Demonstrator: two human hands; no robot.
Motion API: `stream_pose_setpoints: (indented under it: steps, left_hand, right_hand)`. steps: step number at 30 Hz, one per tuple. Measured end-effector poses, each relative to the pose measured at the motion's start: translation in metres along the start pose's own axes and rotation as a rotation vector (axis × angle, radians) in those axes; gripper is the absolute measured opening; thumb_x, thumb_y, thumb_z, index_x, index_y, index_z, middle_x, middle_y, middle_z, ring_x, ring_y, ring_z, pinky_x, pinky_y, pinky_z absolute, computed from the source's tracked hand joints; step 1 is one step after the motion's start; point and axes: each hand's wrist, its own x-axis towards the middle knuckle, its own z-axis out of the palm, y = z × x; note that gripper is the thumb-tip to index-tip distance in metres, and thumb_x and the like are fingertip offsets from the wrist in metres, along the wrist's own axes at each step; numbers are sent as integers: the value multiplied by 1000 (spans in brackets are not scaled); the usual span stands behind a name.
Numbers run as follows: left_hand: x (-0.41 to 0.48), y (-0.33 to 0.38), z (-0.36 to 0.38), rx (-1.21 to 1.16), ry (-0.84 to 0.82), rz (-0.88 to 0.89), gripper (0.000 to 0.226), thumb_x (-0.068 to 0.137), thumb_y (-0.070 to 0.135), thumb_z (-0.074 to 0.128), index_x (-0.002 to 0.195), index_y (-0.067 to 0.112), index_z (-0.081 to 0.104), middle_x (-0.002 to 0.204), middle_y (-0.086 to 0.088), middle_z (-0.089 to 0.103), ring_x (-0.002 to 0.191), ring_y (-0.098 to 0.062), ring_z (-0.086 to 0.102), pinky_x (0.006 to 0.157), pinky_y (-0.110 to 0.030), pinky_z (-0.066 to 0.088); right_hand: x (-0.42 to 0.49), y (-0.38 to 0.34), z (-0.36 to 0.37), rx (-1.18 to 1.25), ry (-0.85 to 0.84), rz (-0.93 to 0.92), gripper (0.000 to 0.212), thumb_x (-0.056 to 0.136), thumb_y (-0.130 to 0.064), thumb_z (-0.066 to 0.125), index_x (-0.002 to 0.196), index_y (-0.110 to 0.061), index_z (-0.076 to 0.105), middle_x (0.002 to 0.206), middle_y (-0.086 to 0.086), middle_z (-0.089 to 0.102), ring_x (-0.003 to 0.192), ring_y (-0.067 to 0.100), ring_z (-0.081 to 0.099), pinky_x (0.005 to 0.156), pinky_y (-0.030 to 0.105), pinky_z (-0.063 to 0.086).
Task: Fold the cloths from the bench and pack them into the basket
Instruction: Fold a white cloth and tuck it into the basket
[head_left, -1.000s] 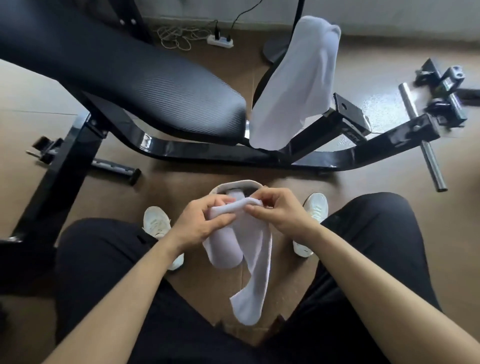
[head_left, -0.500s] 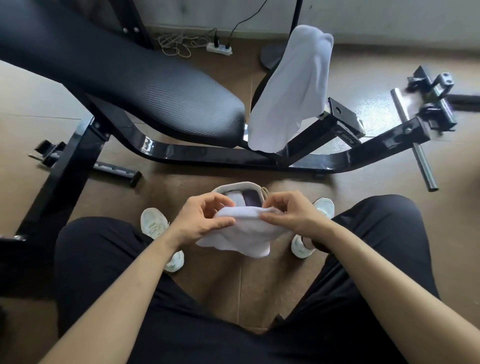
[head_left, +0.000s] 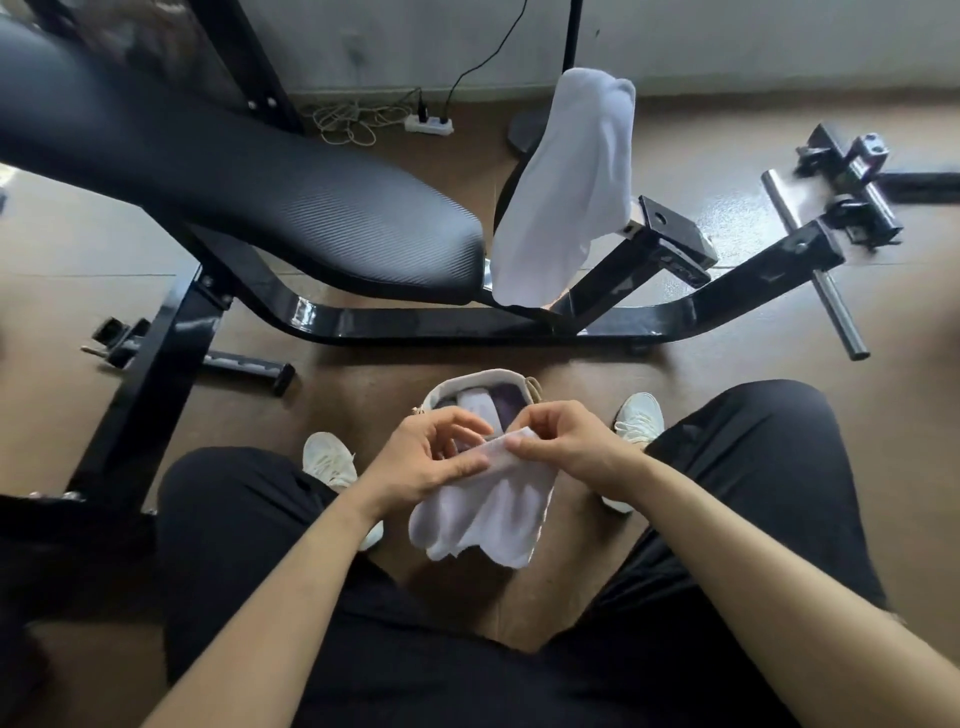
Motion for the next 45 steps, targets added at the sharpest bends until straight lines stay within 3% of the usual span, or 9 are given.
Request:
stream_pose_setpoints:
  steps: [8,16,22,26,30,33,36,39,45]
  left_hand:
    - [3,-51,-18,274,-15,-232,24,76,46,82,74,24,73,72,-3,66,71,-18,61,70,-44,53]
    - [-1,-36,-27,-187,364,-113,6,73,26,83,77,29,79,80,4,76,81,-14,69,75,-29,56]
    - [-1,-12,-7,-313,233,-24,10,85,24,74,91,23,81,92,-4,77,86,-15,70,75,-28,58]
    - [2,-12,-1,-196,99,-12,29,92,40,69,107,17,80,107,-6,77,106,-28,70,88,-45,56]
    - [1,-13,-1,-236,88,-43,37,87,46,74,103,13,80,102,-14,77,101,-34,72,89,-54,55]
    - [2,-13,1,-315,126,-70,20,86,30,75,93,12,81,87,-8,75,83,-20,70,71,-33,56]
    - [4,-18,2,-363,131,-70,19,85,25,74,91,9,81,84,-9,75,80,-17,69,65,-25,54]
    - [7,-21,3,-344,124,-76,37,85,33,79,99,-1,78,91,-26,72,85,-27,66,73,-39,52]
    - [10,-17,10,-316,19,-94,23,92,28,68,90,6,76,86,-6,73,84,-20,68,75,-36,54]
  right_hand:
    - [0,5,-27,133,505,-147,10,95,-14,71,85,-15,72,80,1,67,78,11,59,75,31,48]
    - [8,15,-55,-64,829,-1,6,87,-18,72,81,-19,72,80,-4,70,78,11,63,70,23,50]
    - [7,10,-21,-456,388,-243,42,79,-38,84,118,-30,70,115,-17,69,115,4,58,101,21,43]
    - [12,6,18,-317,106,-272,50,83,-32,83,129,-25,67,116,-11,71,109,-1,63,91,18,50]
    - [18,9,30,-317,120,-276,31,87,-30,79,116,-21,74,86,-6,73,75,7,65,69,27,54]
    - [18,9,32,-291,136,-260,19,92,-28,75,108,-17,77,65,-17,58,61,1,49,60,14,38]
    - [20,8,33,-231,141,-252,18,97,-31,69,103,-16,77,68,-5,63,64,3,50,60,24,40]
    - [22,11,32,-174,143,-227,22,99,-37,64,100,-18,75,83,17,71,72,24,62,64,46,47]
    - [20,4,24,-110,211,-266,15,98,-19,67,92,-7,75,76,2,69,72,5,57,67,23,45]
